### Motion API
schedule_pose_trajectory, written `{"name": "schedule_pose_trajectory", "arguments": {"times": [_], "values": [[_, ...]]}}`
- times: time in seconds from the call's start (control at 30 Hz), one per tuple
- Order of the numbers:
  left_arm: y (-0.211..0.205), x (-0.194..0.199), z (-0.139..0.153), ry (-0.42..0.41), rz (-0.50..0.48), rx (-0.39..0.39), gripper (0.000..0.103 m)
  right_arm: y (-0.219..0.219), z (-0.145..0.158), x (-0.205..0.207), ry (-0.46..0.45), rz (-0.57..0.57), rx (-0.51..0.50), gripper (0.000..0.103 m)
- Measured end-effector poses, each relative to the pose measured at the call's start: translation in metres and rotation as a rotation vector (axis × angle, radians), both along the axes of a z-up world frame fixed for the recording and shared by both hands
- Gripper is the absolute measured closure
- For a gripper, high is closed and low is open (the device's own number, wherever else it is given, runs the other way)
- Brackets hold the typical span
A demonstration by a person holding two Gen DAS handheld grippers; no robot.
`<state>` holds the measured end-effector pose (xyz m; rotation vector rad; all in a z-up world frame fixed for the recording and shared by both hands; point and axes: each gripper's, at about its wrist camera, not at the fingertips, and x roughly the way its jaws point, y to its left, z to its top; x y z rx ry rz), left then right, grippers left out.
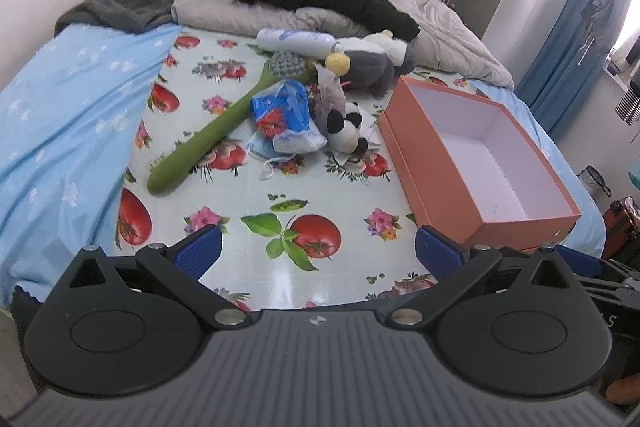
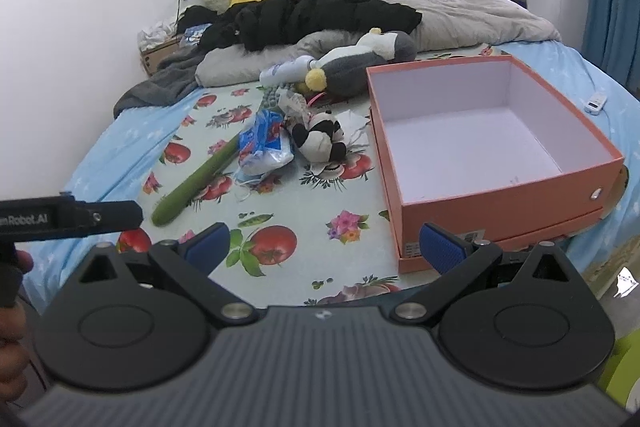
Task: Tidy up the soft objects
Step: 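Reach the left tool to the blue tissue pack while the right tool reaches the panda plush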
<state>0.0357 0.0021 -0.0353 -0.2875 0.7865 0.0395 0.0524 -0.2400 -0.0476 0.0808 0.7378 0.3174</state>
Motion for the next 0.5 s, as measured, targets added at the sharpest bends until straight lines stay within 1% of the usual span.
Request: {"name": "schedule_pose_trajectory", "arguments": {"times": [0.1, 0.17, 0.27, 0.37, 0.5], "values": [[0.003, 0.009, -0.01, 0.019, 0.002, 0.005, 0.0, 0.007, -0.006, 0.006, -0.009, 0.027, -0.007, 0.0], [0.006, 0.018, -0.019, 0.036, 0.005, 0.009, 0.0, 0.016, -0.011, 0.011, -0.018, 0.041, -0.032, 0.0], [0.014, 0.034, -0.032, 0.054, 0.015, 0.001, 0.0, 0.026, -0.025, 0.027, 0.012, 0.057, -0.026, 0.0], [0.026, 0.051, -0.042, 0.052, 0.027, -0.019, 0.0, 0.038, -0.036, 0.042, 0.031, 0.073, -0.044, 0.003], [0.04, 0.079, -0.055, 0.048, 0.042, -0.021, 0.0, 0.054, -0.047, 0.064, 0.013, 0.123, -0.067, 0.003]]}}
